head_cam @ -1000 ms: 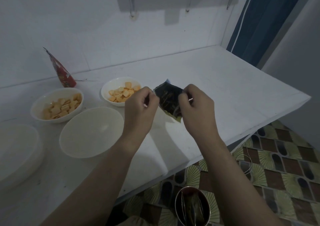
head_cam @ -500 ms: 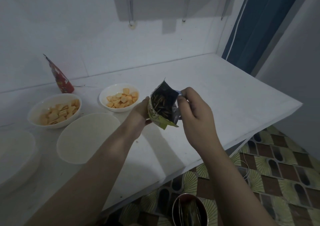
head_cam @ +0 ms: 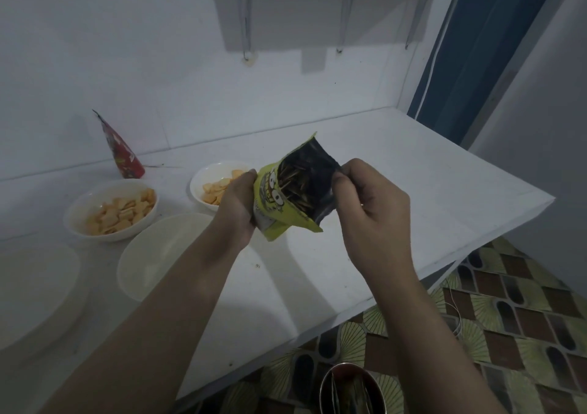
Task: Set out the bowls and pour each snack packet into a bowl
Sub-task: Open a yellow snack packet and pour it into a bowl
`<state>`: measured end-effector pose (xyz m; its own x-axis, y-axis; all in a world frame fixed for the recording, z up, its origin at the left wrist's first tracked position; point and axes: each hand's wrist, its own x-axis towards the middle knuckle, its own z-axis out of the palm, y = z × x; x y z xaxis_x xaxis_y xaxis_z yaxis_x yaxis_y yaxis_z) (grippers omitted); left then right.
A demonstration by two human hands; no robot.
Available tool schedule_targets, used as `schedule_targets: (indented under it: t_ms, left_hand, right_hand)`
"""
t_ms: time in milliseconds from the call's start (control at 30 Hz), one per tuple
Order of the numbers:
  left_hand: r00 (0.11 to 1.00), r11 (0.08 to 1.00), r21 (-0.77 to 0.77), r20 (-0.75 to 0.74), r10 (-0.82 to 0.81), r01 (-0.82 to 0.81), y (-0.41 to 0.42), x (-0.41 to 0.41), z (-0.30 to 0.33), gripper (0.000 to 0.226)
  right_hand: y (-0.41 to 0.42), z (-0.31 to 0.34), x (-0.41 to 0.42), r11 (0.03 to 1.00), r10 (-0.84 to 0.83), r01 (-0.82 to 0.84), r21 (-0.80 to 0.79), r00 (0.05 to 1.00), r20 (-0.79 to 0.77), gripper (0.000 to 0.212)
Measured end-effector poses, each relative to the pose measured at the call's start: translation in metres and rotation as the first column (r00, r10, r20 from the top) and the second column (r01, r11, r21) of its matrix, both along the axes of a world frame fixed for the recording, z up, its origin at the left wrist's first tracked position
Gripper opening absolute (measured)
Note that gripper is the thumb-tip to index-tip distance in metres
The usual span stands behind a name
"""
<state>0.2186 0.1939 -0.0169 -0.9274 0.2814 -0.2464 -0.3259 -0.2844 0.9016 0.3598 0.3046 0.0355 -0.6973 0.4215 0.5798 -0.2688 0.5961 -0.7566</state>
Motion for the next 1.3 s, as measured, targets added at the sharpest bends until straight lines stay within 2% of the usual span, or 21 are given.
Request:
schedule_targets:
  t_ms: [100, 200, 333, 467, 567, 800, 1000, 1167, 1300]
  left_hand:
    - [0.998, 0.997, -0.042, -0.019, 0.068, -0.069, -0.021, -0.013, 0.005, 0.026]
    - [0.970, 0.962, -0.234, -0.226, 0.086, -0.140, -0.057, -0.026, 0.007, 0.019]
    - [0.935, 0.925, -0.221, -0.246, 0.255, -0.310, -0.115, -0.038, 0.013, 0.014]
    - [0.875, 0.876, -0.164, -0.269, 0.403, -0.454, -0.188, -0.044, 0.014, 0.034]
    - [0.821, 0.806, -0.208, -0.301, 0.486, -0.554, -0.248, -0.052, 0.011, 0.033]
    - [0.750, 0.723, -0.229, -0.341, 0.567, -0.652, -0.348, -0.063, 0.010, 0.032]
    - [0.723, 0.675, -0.293, -0.437, 0.535, -0.677, -0.404, -0.069, 0.005, 0.028]
    - [0.705, 0.657, -0.286, -0.442, 0.555, -0.697, -0.436, -0.069, -0.006, 0.031]
    - [0.664, 0.633, -0.264, -0.502, 0.554, -0.728, -0.442, -0.061, -0.015, 0.031]
  right_hand:
    - [-0.017, 0.003, -0.008, 0.999, 0.034, -0.034, -0.022, 0.999, -0.008, 0.024]
    - [-0.039, 0.006, -0.020, 0.991, 0.122, -0.121, -0.054, 0.993, 0.009, 0.027]
    - [-0.077, 0.011, -0.042, 0.955, 0.296, -0.296, -0.023, 0.941, 0.163, 0.040]
    - [-0.130, 0.014, -0.064, 0.881, 0.418, -0.464, 0.095, 0.856, 0.304, 0.034]
    - [-0.171, 0.015, -0.079, 0.863, 0.384, -0.465, 0.199, 0.858, 0.341, 0.030]
    - [-0.269, 0.005, -0.099, 0.890, 0.313, -0.385, 0.244, 0.905, 0.288, 0.033]
    - [-0.326, -0.011, -0.109, 0.928, 0.234, -0.276, 0.251, 0.954, 0.186, 0.013]
    - [-0.359, -0.025, -0.112, 0.939, 0.201, -0.258, 0.227, 0.948, 0.247, 0.013]
    - [-0.377, -0.027, -0.107, 0.965, 0.244, -0.256, 0.051, 0.954, 0.176, 0.011]
